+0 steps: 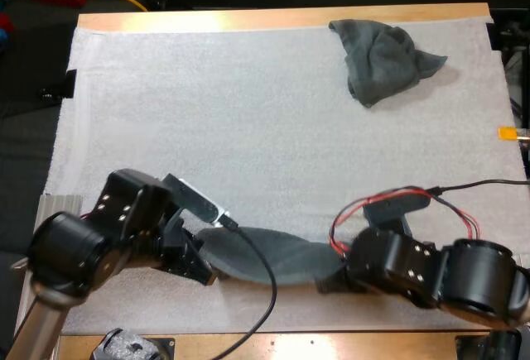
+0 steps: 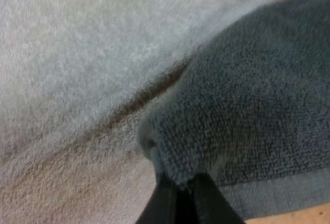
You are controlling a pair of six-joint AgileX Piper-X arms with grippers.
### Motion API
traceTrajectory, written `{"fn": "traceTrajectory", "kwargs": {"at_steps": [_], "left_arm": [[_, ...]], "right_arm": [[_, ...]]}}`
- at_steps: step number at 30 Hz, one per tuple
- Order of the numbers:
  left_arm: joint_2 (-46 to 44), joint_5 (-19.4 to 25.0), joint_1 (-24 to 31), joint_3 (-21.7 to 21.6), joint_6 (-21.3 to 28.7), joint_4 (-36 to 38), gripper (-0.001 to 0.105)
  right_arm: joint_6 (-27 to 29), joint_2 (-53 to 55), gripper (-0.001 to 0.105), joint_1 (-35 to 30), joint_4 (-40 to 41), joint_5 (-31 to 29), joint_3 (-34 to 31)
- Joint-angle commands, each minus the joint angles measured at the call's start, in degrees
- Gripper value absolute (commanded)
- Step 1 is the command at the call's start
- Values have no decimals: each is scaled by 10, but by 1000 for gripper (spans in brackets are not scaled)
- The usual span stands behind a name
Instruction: Pick towel from pile, fold and stack
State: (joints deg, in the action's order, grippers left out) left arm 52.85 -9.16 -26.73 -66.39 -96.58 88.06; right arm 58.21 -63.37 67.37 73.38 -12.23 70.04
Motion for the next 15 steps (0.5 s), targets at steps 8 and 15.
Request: {"fn": "traceTrajectory", "kwargs": {"at_steps": [8, 15], "left_arm": [[97, 26, -4, 4, 17, -64, 0], [191, 32, 15, 4, 20, -119, 0]], "right_arm": [[53, -40, 1, -140, -88, 70, -48], [67, -97, 1, -236, -162, 154, -50]]}}
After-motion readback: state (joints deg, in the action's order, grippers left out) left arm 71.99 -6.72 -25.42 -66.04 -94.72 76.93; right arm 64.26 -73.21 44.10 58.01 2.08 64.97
